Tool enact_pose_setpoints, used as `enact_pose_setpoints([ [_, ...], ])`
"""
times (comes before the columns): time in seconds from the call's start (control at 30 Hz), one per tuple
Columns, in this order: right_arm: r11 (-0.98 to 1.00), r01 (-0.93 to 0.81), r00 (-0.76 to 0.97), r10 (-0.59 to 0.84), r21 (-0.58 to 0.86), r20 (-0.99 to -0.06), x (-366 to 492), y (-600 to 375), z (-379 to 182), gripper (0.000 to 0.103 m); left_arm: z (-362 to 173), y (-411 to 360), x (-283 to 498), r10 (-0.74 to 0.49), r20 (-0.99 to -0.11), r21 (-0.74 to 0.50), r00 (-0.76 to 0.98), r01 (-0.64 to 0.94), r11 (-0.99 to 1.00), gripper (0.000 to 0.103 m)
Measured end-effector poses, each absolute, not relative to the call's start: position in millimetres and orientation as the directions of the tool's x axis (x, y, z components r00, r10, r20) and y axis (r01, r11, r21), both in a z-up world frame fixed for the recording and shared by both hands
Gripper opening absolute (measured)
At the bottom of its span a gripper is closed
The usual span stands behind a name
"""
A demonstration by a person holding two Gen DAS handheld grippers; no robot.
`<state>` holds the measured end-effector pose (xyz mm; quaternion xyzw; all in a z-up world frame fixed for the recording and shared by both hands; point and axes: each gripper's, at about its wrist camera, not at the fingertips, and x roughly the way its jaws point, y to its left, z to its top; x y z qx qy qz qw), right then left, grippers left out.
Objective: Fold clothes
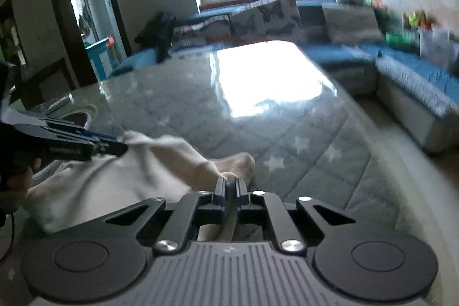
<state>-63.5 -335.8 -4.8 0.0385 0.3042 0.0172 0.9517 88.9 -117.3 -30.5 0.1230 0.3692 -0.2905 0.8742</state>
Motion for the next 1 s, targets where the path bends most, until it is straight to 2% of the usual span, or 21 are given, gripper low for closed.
enact_pose_setpoints([
  [0.13, 0.999, -0.002, 0.823, 0.027, 0.045, -0.567, -60, -332, -7, 0.005, -32, -118, 87, -0.410, -0.711, 0.019, 0.571, 0.599, 0.801, 0.030],
  [0.2, 0.999, 0.003, 0.807, 0.021, 0.040, -0.591, -54, -333, -15, 0.005, -32, -118, 85, -0.404, -0.708, 0.034, 0.580, 0.598, 0.800, 0.033],
  [0.27, 0.999, -0.001, 0.796, 0.030, 0.048, -0.604, -50, -338, -26, 0.006, -33, -119, 84, -0.397, -0.704, 0.048, 0.589, 0.598, 0.800, 0.040],
  [0.37, 0.998, 0.002, 0.804, 0.031, 0.055, -0.593, -55, -345, -22, 0.007, -28, -113, 80, -0.405, -0.698, 0.031, 0.591, 0.590, 0.807, 0.046],
  [0.47, 0.999, 0.002, 0.823, 0.025, 0.047, -0.567, -66, -346, -5, 0.007, -24, -107, 76, -0.413, -0.692, 0.013, 0.592, 0.582, 0.813, 0.045],
  [0.7, 0.986, -0.164, 0.836, 0.148, 0.017, -0.528, -96, -310, 16, 0.007, -7, -85, 34, -0.480, -0.658, -0.028, 0.580, 0.618, 0.785, 0.044],
  [0.93, 0.987, -0.155, 0.791, 0.145, 0.034, -0.594, -95, -303, -17, 0.007, -20, -57, 0, -0.502, -0.672, -0.072, 0.544, 0.627, 0.776, 0.043],
  [1.0, 0.988, -0.145, 0.799, 0.147, 0.049, -0.583, -95, -308, -23, 0.006, -30, -51, 4, -0.470, -0.698, -0.078, 0.541, 0.595, 0.800, 0.042],
])
